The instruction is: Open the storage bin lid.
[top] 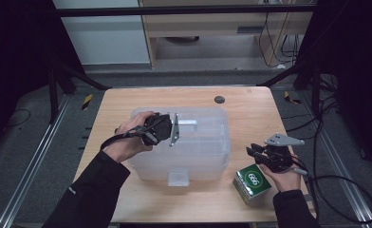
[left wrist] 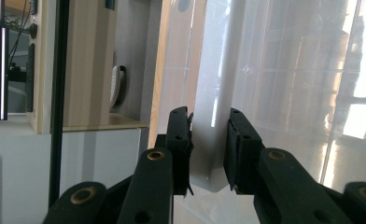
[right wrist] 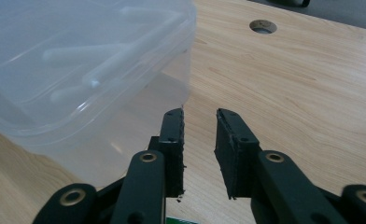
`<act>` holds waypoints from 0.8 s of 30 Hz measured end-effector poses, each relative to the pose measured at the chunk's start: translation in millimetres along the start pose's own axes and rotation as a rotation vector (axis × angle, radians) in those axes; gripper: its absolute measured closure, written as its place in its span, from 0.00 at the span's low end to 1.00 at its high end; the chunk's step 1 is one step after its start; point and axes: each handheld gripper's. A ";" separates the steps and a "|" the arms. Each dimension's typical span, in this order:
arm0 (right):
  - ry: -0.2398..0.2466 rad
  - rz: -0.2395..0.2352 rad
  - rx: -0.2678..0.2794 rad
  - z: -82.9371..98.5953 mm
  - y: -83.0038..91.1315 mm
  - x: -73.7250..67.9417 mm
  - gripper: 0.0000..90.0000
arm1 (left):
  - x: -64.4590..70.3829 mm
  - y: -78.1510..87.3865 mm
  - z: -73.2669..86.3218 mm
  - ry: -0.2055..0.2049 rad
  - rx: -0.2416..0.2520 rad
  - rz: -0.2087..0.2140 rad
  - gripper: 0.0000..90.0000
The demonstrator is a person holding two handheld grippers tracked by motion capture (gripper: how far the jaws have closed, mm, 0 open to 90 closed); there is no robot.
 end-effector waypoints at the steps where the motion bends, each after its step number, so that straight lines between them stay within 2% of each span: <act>1: 0.000 -0.004 -0.005 -0.6 0.5 -0.8 0.84 | -0.1 0.0 0.1 0.000 0.001 0.000 0.81; 7: -0.003 -0.034 -0.030 -1.3 0.2 -0.8 0.90 | -1.4 0.0 0.2 0.007 0.003 0.001 0.81; 9: -0.021 -0.074 -0.039 -1.9 0.2 0.7 0.92 | -1.6 -0.2 0.0 0.004 0.003 -0.002 0.81; 12: -0.022 -0.102 -0.024 -2.6 1.0 1.9 0.96 | -2.4 0.1 -0.7 0.004 -0.003 -0.007 0.81; 16: -0.010 -0.098 -0.004 -3.3 3.7 1.3 1.00 | -5.1 0.4 -0.3 0.013 0.003 -0.016 0.81; 20: -0.013 -0.126 -0.021 -4.3 4.5 -0.6 1.00 | -7.9 0.2 -0.2 0.014 0.007 -0.027 0.81; 24: -0.012 -0.143 -0.021 -5.3 4.9 -4.0 1.00 | -10.1 -0.3 0.2 0.033 0.018 -0.030 0.81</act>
Point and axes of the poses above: each handheld gripper's, and its own axes: y roughly backward along the jaws, z roughly out of its underside, x roughly to its right, and after that the axes turned 8 degrees about z, right-handed
